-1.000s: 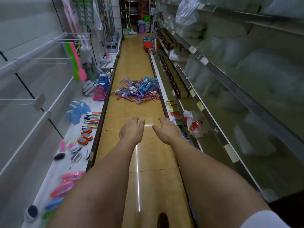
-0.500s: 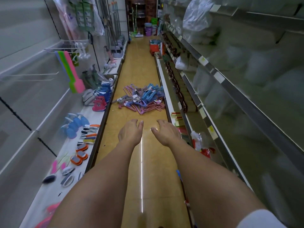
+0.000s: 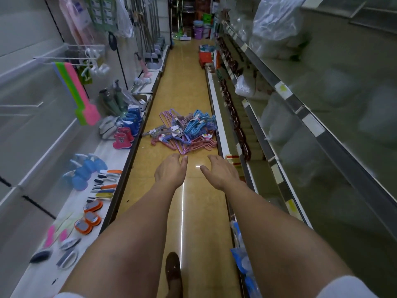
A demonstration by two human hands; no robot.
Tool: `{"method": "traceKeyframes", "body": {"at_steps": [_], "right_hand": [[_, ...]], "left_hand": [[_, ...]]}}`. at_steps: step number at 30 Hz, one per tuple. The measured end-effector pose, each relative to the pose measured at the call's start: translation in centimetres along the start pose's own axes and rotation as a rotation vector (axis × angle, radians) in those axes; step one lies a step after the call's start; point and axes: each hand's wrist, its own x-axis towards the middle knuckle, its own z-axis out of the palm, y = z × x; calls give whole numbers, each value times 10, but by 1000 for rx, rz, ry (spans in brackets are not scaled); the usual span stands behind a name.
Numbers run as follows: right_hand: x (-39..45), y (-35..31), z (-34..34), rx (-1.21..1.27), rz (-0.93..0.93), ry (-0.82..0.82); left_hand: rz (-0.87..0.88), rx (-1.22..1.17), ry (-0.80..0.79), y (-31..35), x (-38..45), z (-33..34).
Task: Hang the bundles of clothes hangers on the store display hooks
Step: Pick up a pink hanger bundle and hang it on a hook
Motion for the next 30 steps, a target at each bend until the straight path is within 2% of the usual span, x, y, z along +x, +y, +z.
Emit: {"method": "traceKeyframes", "body": {"at_steps": [12, 25, 30], "right_hand": [[211, -24, -34, 15, 55, 42], [394, -24, -33, -5, 56, -14], [475, -11, -36, 8, 12, -14]], "left_hand": [[48, 32, -1, -5, 225, -21], [33, 37, 15, -29, 394, -11], [32, 41, 21, -17, 470, 5]]}}
